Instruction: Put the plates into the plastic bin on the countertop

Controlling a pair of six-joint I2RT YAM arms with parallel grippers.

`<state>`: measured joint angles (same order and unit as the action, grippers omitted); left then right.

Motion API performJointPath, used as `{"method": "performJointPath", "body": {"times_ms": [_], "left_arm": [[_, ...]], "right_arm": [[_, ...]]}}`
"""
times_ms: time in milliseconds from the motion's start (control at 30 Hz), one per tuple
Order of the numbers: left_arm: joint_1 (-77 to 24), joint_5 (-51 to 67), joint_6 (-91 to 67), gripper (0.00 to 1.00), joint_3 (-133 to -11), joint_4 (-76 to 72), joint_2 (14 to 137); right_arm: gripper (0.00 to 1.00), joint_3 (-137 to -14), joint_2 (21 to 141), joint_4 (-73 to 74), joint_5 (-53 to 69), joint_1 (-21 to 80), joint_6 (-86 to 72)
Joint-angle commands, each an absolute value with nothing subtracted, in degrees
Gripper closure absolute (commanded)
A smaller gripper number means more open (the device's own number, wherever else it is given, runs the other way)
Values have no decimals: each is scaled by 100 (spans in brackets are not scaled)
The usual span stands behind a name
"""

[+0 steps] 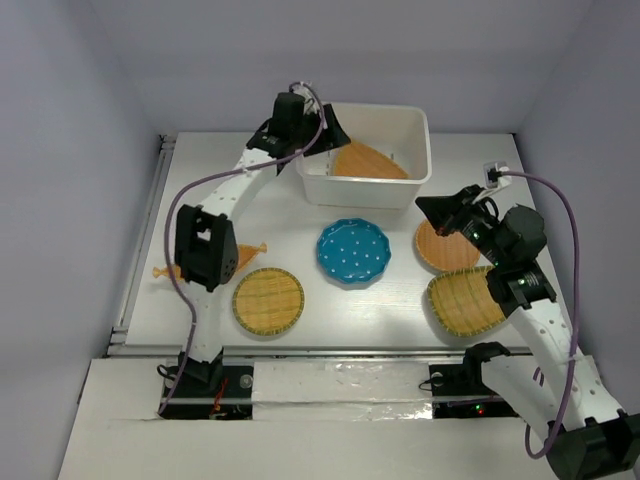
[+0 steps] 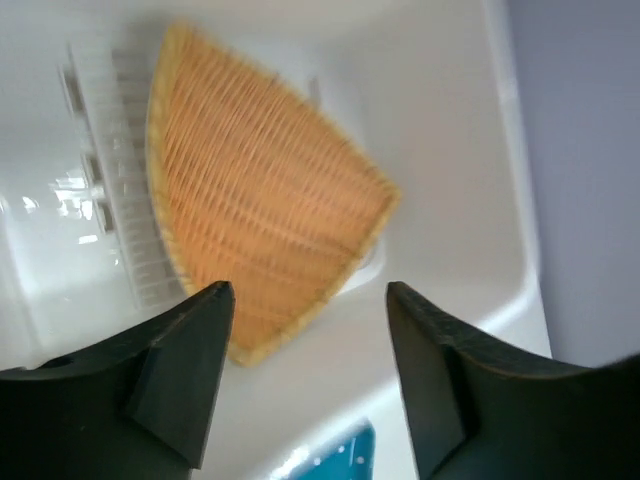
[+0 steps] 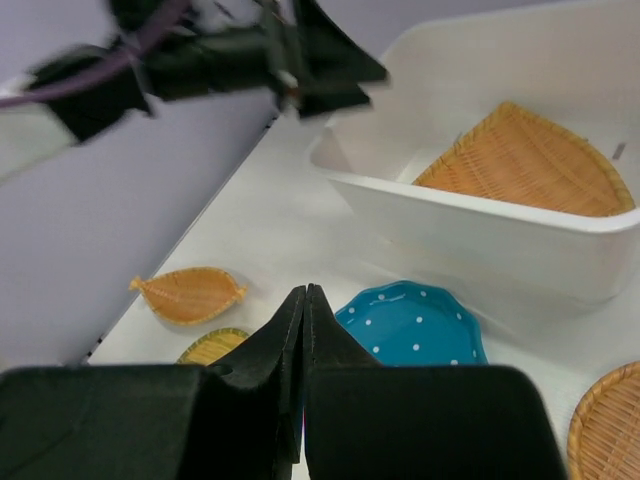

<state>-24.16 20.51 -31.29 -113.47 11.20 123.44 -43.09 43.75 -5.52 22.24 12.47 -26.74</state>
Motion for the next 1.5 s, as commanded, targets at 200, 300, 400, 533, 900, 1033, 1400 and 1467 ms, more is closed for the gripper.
{"method": "performJointPath", "body": {"times_ms": [200,300,400,533,900,1033,1400,1467], "left_arm": [[-2777,1178,-2715,46,-10127,-588,8846],[-2882,1204,-3100,76,-8925,-737,7685],[-3268,1187,-3138,94,-7307,-1107,6270],[-3462,424,-3172,100,-5534,-660,4749],[-3463,-79,-3032,99,-3903,923,2594],[-3463,-52,-2787,96,-3657,870,2294],[-3463,633,-2936,90,-3392,765,1864],[-3463,580,-2935,90,-3384,782,1820]], "right_arm": [[100,-4412,4807,-616,1847,1388,-2584],[100,-4596,5088,-212,1426,1563,-2479],[100,-4501,5185,-79,977,1696,-2470],[100,-4105,5273,-175,774,1819,-2864],[38,-3428,5800,-369,53,1942,-3612],[40,-3270,6274,-624,-165,2267,-4103],[45,-3243,7110,-484,-1020,2619,-4605],[45,-3287,7285,-492,-985,2619,-4614]]}}
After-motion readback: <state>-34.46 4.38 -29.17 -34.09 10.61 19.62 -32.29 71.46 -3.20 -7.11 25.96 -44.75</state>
